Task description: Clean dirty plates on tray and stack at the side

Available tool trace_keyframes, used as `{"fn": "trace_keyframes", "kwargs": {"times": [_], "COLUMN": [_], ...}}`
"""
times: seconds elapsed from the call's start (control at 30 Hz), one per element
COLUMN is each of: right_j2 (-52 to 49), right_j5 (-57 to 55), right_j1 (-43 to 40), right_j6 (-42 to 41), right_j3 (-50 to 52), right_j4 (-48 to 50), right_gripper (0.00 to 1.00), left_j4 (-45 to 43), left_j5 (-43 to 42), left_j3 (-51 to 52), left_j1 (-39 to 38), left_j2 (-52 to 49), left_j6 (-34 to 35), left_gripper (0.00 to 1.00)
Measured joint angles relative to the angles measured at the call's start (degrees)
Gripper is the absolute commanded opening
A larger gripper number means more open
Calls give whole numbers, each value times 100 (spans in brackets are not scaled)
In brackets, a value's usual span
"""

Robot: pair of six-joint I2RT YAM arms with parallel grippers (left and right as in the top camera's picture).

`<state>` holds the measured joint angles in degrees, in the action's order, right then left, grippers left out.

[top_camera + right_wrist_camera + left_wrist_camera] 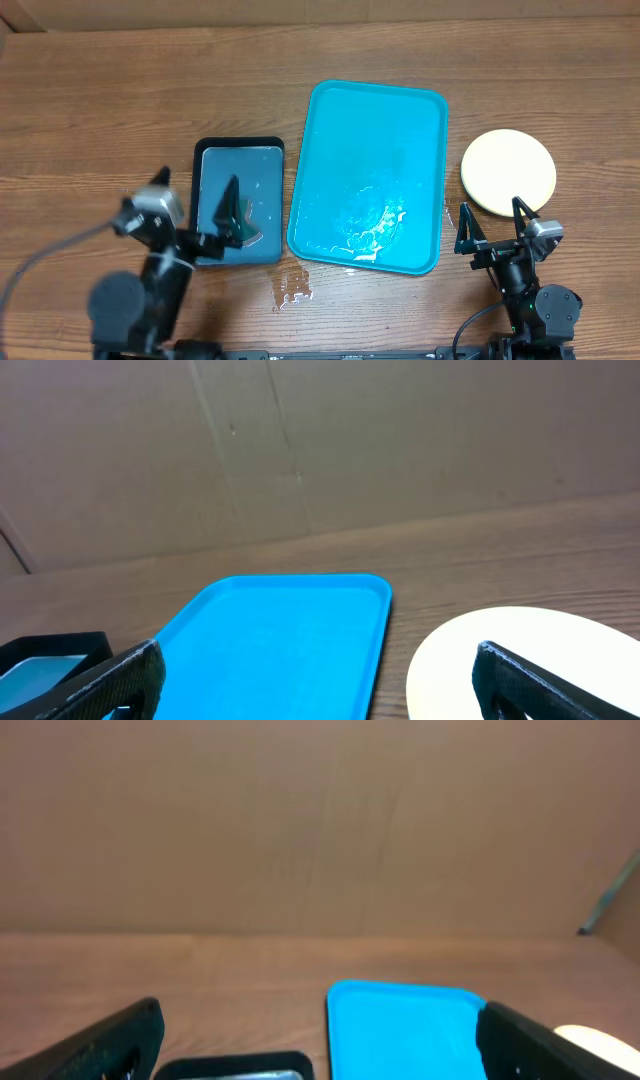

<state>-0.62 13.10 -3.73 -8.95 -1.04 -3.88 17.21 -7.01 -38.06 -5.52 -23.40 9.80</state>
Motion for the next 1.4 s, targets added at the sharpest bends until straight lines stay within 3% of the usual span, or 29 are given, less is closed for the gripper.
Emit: {"fn": "trace_keyframes", "kwargs": {"times": [0.3,0.47,0.53,0.73,1.4], "right_j2": [-2,-2,0,0,0], "right_j5": [-4,-2,-2,-2,-2], "right_j1": [2,0,0,0,0], "right_j6": [0,0,0,0,2], "right_j3": [0,0,0,0,0], "right_j4": [0,0,0,-2,0], "right_gripper": [100,100,99,100,100], "left_j4": [-1014,-1834,-1773,-1338,-1338], "left_j5": [11,37,39,83,107], "left_j3": [2468,3359,3729,3759,3759], "left_j1": [177,256,256,256,256], "left_j2": [2096,2243,2253,2253,2260], "left_j6": [284,446,490,505,505], "left_gripper": [100,100,100,100,100]}}
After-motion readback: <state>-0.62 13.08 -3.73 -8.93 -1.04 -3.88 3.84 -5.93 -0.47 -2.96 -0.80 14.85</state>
